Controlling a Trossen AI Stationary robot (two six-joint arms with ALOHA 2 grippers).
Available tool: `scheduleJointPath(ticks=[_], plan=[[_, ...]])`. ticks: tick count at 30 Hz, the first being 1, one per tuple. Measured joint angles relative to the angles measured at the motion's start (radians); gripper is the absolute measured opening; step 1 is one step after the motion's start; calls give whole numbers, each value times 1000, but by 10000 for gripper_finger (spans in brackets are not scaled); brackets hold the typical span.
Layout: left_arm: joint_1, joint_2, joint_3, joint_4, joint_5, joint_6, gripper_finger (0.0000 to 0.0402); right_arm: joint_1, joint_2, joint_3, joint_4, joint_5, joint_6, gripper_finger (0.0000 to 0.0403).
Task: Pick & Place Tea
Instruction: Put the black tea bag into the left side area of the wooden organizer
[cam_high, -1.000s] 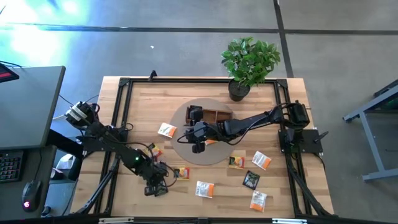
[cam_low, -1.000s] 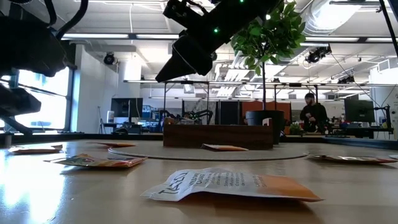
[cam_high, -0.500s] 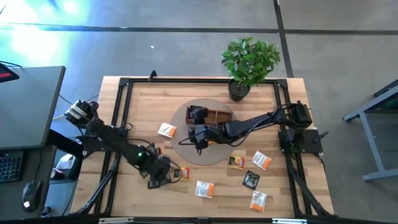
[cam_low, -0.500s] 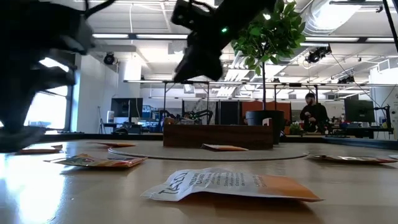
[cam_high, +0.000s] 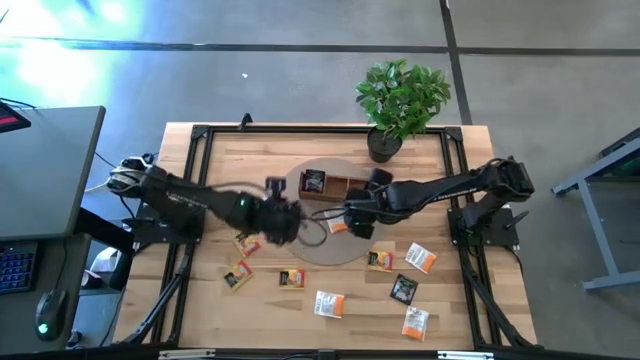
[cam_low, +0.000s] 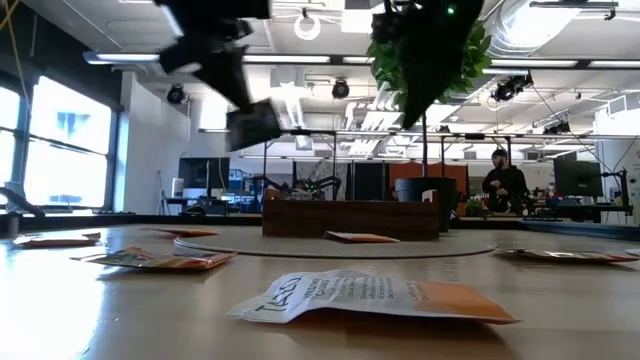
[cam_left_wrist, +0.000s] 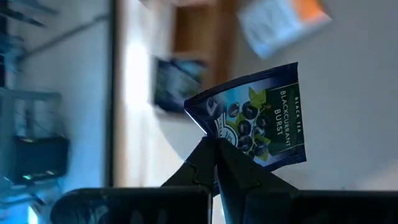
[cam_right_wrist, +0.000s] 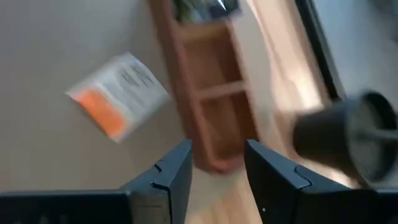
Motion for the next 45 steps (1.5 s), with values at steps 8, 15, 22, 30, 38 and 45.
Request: scheduleJointPath(ticks=[8, 15, 22, 30, 38, 45], plan=[[243, 55, -15, 292, 34, 292, 0, 2, 14, 0, -99, -19, 118, 126], [338, 155, -15, 320, 54, 410, 0, 6, 14, 0, -112, -73, 89, 105], [336, 224, -15, 367, 3, 469, 0, 13, 14, 0, -110, -72, 86, 85], [324, 244, -14, 372, -11, 469, 1, 13, 15, 0, -110, -73, 84, 80], [324, 244, -14, 371, 12, 554, 16, 13, 15, 0, -110, -74, 86, 79], [323, 294, -13, 387, 14, 592, 72, 13, 15, 0, -105, -77, 89, 78]])
